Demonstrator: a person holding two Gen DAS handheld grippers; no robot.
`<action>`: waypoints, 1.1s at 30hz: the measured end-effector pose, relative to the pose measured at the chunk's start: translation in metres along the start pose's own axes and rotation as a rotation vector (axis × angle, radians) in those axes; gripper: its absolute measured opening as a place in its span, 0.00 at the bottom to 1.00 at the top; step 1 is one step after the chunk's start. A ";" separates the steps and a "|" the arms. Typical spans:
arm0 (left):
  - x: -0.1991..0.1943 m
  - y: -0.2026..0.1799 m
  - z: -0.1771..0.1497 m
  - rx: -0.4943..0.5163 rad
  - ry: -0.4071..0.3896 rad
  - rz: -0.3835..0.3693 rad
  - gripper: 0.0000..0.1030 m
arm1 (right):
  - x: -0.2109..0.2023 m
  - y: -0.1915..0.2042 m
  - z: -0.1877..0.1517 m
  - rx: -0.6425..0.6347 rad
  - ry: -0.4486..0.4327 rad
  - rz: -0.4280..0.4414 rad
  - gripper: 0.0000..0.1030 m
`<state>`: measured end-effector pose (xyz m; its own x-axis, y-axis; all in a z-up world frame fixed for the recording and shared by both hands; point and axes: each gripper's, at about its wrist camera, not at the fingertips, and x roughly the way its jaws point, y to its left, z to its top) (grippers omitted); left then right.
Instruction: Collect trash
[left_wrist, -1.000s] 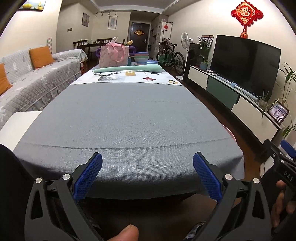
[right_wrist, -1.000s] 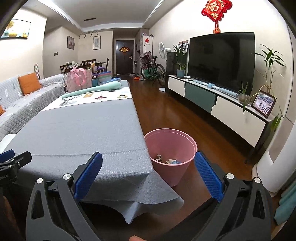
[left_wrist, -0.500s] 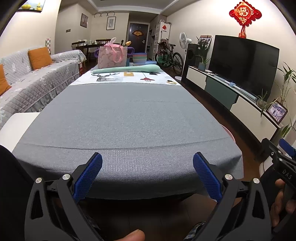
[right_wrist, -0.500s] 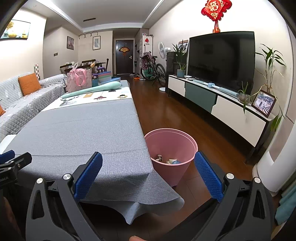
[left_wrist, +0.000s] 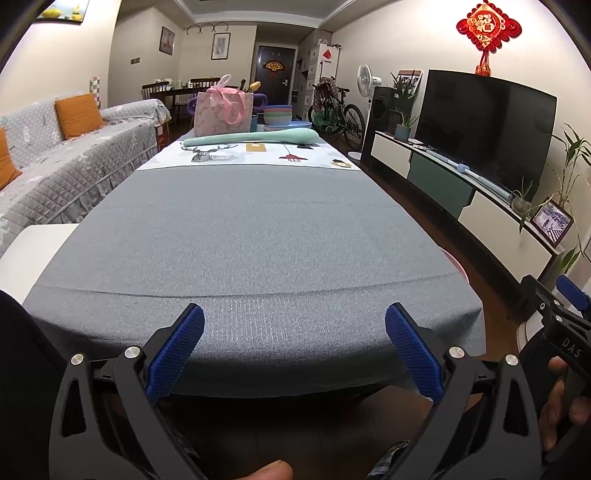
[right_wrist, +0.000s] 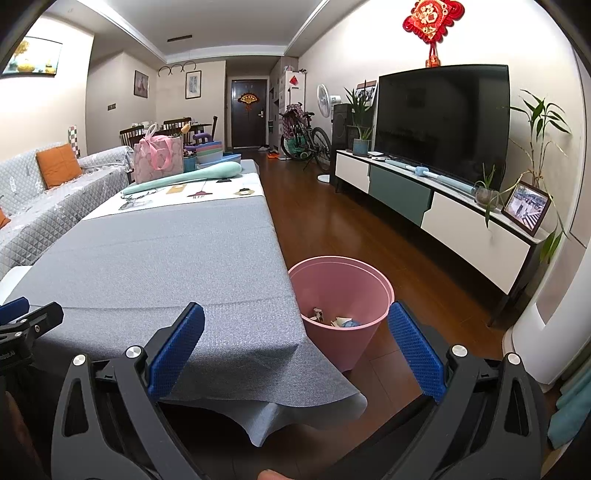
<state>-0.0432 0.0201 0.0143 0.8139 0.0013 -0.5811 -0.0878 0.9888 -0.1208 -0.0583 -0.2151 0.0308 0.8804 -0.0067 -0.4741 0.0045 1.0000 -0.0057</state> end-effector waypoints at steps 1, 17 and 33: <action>0.000 0.000 0.000 0.001 0.001 0.001 0.93 | 0.000 0.000 0.000 0.001 0.001 0.001 0.95; -0.002 -0.004 0.001 0.020 -0.012 0.000 0.93 | 0.001 -0.002 0.002 0.004 0.000 0.001 0.95; 0.000 -0.007 0.002 0.042 -0.011 -0.005 0.93 | 0.002 -0.001 0.002 0.002 0.002 0.001 0.95</action>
<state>-0.0418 0.0136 0.0171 0.8207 -0.0020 -0.5714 -0.0598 0.9942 -0.0893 -0.0558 -0.2162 0.0312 0.8795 -0.0061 -0.4759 0.0050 1.0000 -0.0036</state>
